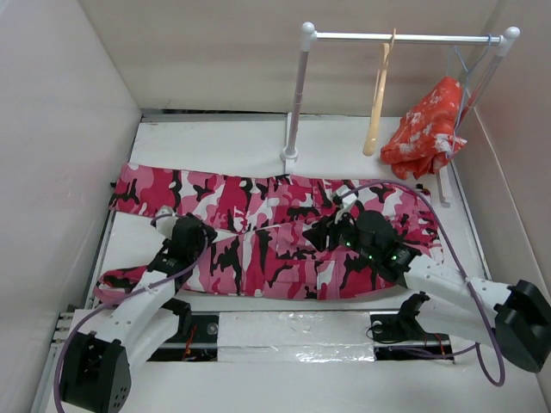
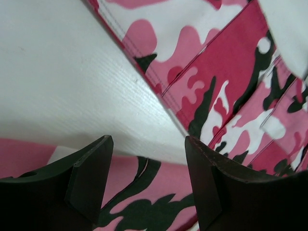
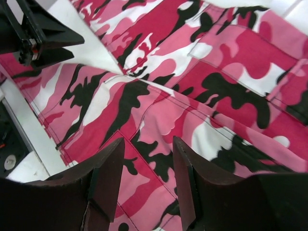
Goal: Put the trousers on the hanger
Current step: Flatten out the trousers at the center of the board.
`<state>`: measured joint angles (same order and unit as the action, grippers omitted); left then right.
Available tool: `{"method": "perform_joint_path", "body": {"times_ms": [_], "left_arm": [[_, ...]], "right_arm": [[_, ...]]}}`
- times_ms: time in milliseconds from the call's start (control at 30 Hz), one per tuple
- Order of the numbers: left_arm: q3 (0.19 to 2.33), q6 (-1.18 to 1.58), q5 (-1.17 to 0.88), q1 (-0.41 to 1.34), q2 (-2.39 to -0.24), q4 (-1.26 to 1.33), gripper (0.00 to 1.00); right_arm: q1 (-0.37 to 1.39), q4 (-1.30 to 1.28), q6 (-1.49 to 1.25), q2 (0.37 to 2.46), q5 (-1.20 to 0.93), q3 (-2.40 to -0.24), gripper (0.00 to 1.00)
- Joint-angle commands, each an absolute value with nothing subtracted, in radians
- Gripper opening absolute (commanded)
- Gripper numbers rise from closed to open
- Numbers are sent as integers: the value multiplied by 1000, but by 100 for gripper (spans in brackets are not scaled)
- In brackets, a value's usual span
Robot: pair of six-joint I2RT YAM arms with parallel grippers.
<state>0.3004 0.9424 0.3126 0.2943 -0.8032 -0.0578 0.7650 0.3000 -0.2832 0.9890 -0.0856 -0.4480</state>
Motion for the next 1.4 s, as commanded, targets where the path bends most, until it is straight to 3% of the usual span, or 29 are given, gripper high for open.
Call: {"method": "perform_joint_path", "body": {"times_ms": [0, 133, 300, 333, 600, 700, 800, 833, 900, 933, 1000, 1100, 1133, 1200, 1233, 1333, 1367], "left_arm": [[278, 979, 281, 331, -824, -106, 58], [281, 982, 262, 342, -906, -36, 58], [371, 943, 293, 342, -1086, 86, 45], [392, 933, 290, 342, -1119, 121, 38], [647, 881, 258, 342, -1466, 235, 34], [690, 871, 233, 353, -1494, 212, 32], [646, 871, 323, 365, -1370, 157, 35], [629, 873, 348, 365, -1329, 122, 38], [574, 879, 412, 365, -1192, 83, 42], [560, 887, 428, 365, -1149, 60, 42], [531, 887, 425, 365, -1013, 15, 42], [479, 882, 390, 374, -841, 5, 32], [476, 881, 393, 374, -807, -17, 28], [512, 871, 428, 374, -714, -67, 28], [547, 862, 445, 374, -700, -119, 28], [618, 828, 448, 374, -661, -156, 31], [630, 824, 446, 374, -661, -160, 31]], "right_arm": [[801, 347, -241, 1037, -74, -518, 51], [801, 336, -233, 1035, -60, -545, 51], [801, 314, -227, 991, -5, -543, 51], [792, 311, -227, 985, -5, -542, 51], [723, 269, -222, 928, 12, -529, 51], [684, 262, -216, 905, 5, -523, 51], [658, 270, -207, 905, -63, -522, 51], [658, 276, -207, 908, -74, -522, 47], [658, 311, -203, 945, -141, -529, 24], [669, 314, -198, 968, -170, -541, 4], [704, 314, -163, 1034, -236, -602, 0], [817, 305, -127, 1217, -239, -690, 0], [839, 301, -124, 1312, -245, -760, 2], [896, 365, -135, 1449, -268, -848, 26], [905, 373, -132, 1545, -270, -923, 46], [937, 339, -77, 1771, -285, -1131, 69], [937, 309, -57, 1772, -288, -1132, 70]]}}
